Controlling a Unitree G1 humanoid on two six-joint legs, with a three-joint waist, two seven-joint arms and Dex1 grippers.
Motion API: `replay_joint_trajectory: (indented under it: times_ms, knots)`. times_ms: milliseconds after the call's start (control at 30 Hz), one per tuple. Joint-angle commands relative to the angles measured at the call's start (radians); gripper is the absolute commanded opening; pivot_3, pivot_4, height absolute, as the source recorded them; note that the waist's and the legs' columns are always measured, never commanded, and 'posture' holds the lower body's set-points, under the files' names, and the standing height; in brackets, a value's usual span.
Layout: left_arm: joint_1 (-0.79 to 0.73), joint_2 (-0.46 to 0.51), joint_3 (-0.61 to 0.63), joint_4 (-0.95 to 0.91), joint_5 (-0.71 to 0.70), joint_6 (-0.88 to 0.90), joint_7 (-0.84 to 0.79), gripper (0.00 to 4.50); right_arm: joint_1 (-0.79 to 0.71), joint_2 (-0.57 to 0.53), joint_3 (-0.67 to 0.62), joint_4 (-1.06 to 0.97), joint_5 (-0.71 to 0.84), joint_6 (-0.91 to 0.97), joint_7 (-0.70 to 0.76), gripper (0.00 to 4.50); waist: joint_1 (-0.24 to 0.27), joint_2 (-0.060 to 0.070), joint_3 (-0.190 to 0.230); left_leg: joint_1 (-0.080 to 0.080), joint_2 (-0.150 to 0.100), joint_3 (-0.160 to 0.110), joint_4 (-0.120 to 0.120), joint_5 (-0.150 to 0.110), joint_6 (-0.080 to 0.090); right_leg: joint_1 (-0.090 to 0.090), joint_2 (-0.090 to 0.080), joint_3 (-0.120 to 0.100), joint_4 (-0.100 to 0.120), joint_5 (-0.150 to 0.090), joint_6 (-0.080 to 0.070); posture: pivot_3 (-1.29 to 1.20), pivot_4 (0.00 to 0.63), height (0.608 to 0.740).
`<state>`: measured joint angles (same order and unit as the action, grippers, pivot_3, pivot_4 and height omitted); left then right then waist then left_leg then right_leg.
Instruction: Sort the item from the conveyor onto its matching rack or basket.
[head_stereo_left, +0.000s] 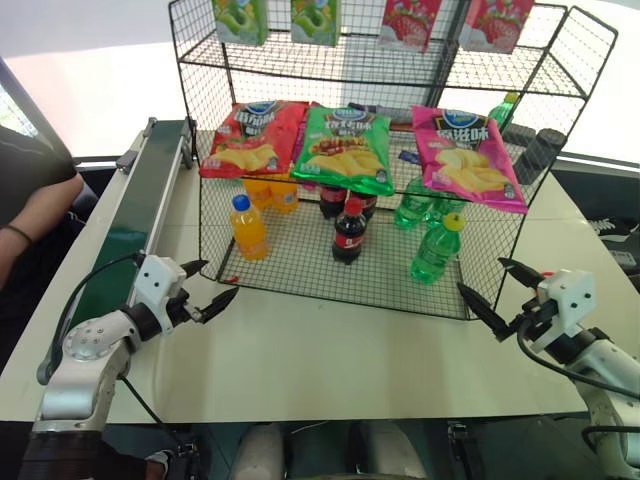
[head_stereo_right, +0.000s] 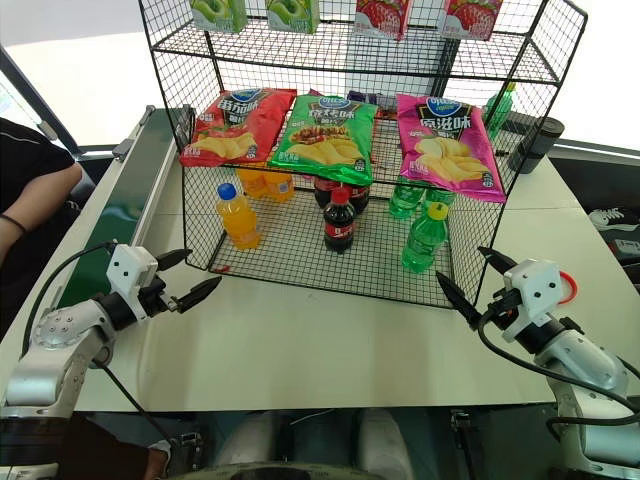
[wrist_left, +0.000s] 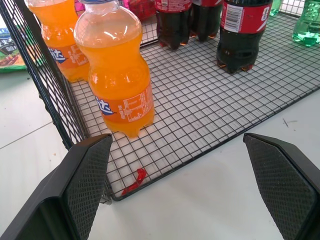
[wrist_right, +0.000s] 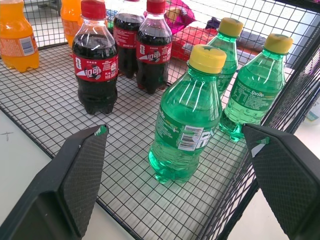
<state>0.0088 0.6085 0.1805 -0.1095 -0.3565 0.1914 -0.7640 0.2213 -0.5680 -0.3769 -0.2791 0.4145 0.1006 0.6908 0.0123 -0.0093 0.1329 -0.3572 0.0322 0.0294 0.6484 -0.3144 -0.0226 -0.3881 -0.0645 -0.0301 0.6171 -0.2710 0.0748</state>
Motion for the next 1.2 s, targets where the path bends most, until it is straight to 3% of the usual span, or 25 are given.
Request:
replay_joint_trajectory:
  times_ms: [33,1200]
  knots:
    - [-0.012,0.003,0.017,-0.013,0.0,-0.017,0.001,4.5,-0.015,-0.001,-0.011,-0.01,0.008,-0.016,0.002,4.43,0.0,0.0,0.0,0.0,0.0,0.0,0.0,0.0,0.0,0.0,0.0,0.0,0.0,0.0,0.0,0.0,0.15,0.74]
    - [-0.021,-0.013,-0.004,-0.013,0.006,-0.025,-0.009,4.5,-0.044,-0.005,0.001,0.001,0.003,-0.014,0.023,4.43,0.0,0.0,0.0,0.0,0.0,0.0,0.0,0.0,0.0,0.0,0.0,0.0,0.0,0.0,0.001,0.0,0.15,0.74]
